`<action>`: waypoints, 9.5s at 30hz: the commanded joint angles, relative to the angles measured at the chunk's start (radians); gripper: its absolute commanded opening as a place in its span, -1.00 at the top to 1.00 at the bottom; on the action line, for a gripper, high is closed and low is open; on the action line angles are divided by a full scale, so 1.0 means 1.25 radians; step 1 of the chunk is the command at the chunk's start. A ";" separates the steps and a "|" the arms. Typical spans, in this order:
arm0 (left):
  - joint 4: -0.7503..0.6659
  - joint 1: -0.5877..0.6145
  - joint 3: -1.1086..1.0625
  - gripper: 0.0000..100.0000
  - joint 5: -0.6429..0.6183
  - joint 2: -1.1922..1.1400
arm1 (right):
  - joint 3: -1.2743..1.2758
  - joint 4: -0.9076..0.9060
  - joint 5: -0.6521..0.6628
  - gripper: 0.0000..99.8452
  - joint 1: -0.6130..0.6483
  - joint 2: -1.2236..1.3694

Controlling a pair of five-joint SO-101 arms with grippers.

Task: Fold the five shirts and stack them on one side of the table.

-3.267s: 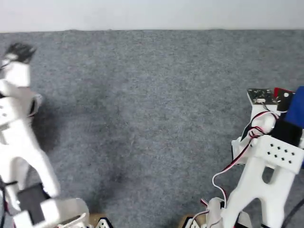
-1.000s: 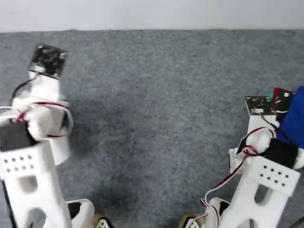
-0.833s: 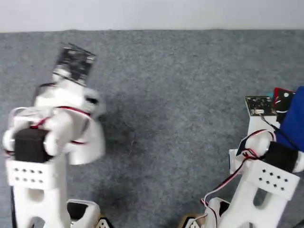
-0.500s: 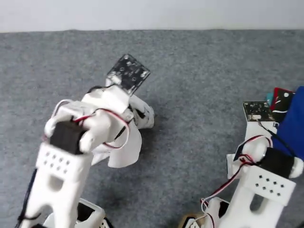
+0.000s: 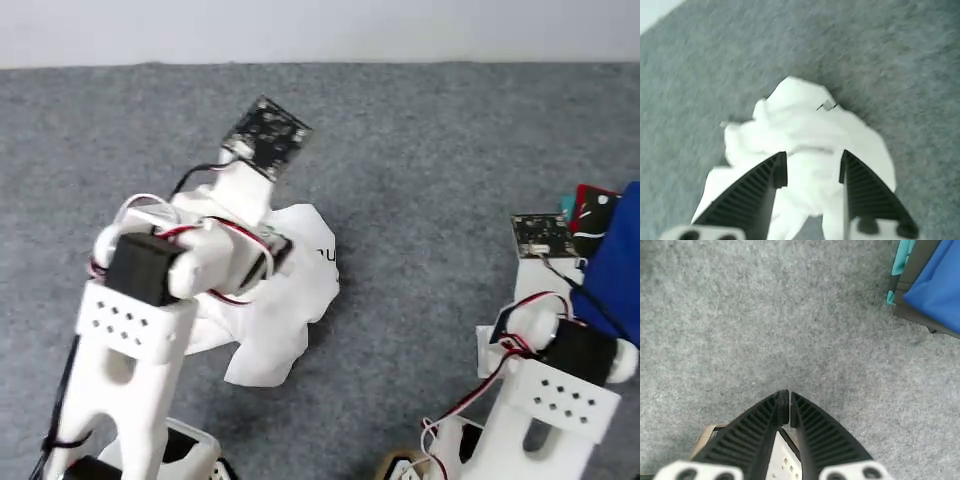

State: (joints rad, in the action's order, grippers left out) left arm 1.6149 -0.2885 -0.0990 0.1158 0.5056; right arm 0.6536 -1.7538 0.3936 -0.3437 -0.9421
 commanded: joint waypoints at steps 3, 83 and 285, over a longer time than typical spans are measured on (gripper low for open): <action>0.055 0.204 0.033 0.65 0.037 0.052 | -0.014 -0.031 0.001 0.98 0.154 -0.006; 0.109 0.885 -0.131 0.97 0.168 0.087 | -0.802 0.266 0.243 0.69 0.292 1.013; 0.083 0.739 -0.400 0.97 0.136 0.546 | -0.471 0.207 -0.077 0.75 0.737 1.194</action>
State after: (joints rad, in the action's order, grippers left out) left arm 1.7346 0.6368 -0.5976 0.2938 1.1807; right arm 0.0476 -1.4929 0.3092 0.5785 0.5155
